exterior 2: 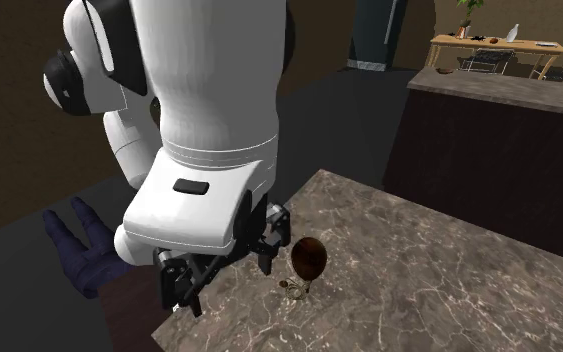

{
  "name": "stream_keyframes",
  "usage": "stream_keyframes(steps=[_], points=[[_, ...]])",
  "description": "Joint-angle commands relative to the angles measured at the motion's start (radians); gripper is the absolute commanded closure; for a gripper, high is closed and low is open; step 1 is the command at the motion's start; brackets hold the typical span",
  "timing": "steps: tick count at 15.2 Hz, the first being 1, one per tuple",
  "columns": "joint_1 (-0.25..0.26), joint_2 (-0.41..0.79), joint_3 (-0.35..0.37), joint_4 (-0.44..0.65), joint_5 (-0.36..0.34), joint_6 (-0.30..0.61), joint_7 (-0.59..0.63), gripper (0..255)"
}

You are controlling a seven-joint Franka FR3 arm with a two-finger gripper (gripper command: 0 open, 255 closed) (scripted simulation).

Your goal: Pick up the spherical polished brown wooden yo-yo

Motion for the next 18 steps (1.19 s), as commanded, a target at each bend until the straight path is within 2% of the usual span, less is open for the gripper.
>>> stream_keyframes(steps=[1,8,15,18], points=[[0.000,0.000,0.000,0.000,0.000,0.000,0.000,0],[0.019,0.076,0.188,-0.006,0.097,-0.043,0.237,0],[0.031,0.229,0.369,0.044,0.195,-0.060,0.481,0],[0.033,0.252,0.396,0.027,0.209,-0.034,0.513,0]])
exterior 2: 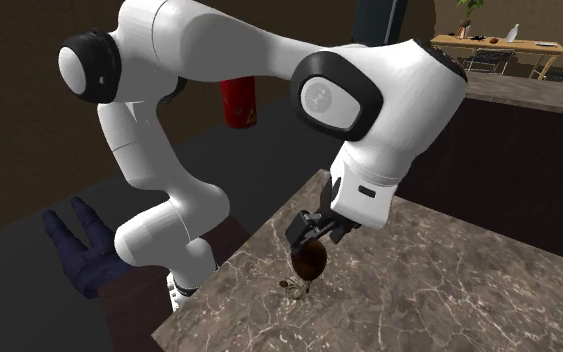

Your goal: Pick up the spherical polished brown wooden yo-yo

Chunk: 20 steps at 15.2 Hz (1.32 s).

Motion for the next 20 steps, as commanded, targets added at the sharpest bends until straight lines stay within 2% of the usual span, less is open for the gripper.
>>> stream_keyframes(steps=[1,7,8,17,20], points=[[0.002,0.005,0.011,-0.023,0.007,0.024,0.012,0],[0.005,0.007,0.020,-0.082,0.014,0.086,0.014,0],[0.005,0.007,0.019,-0.082,0.013,0.085,0.013,255],[0.005,0.007,0.020,-0.082,0.014,0.086,0.013,255],[0.003,0.005,0.014,-0.044,0.009,0.045,0.012,255]])
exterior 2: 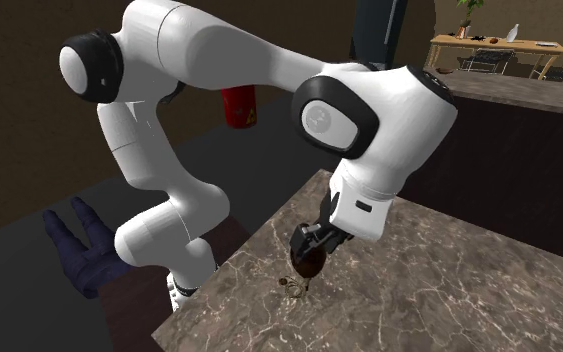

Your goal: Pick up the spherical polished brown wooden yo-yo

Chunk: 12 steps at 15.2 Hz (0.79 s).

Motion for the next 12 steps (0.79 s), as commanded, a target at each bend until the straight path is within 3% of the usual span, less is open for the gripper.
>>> stream_keyframes(steps=[1,12], points=[[-0.002,0.002,-0.003,0.030,-0.003,-0.029,0.000,255],[-0.011,0.017,-0.021,0.188,-0.020,-0.173,-0.001,255]])
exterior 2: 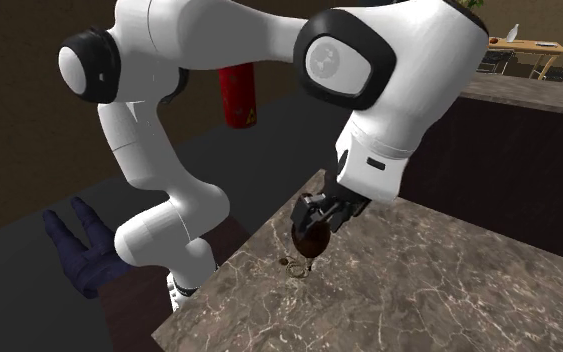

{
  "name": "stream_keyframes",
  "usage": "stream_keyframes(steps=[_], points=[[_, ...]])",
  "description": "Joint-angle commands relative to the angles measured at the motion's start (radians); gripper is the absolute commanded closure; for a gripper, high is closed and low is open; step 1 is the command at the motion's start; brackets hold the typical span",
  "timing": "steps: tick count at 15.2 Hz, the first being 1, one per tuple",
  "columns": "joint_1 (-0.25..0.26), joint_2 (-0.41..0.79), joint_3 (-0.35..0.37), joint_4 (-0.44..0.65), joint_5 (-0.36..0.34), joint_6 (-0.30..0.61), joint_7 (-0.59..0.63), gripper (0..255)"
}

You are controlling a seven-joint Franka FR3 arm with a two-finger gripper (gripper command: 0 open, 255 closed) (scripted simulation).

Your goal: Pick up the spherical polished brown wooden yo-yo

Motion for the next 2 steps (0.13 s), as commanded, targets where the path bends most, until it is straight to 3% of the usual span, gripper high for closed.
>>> stream_keyframes(steps=[1,2], points=[[-0.001,0.002,-0.002,0.019,-0.002,-0.017,0.000,255],[-0.001,0.002,-0.002,0.019,-0.002,-0.017,0.000,255]])
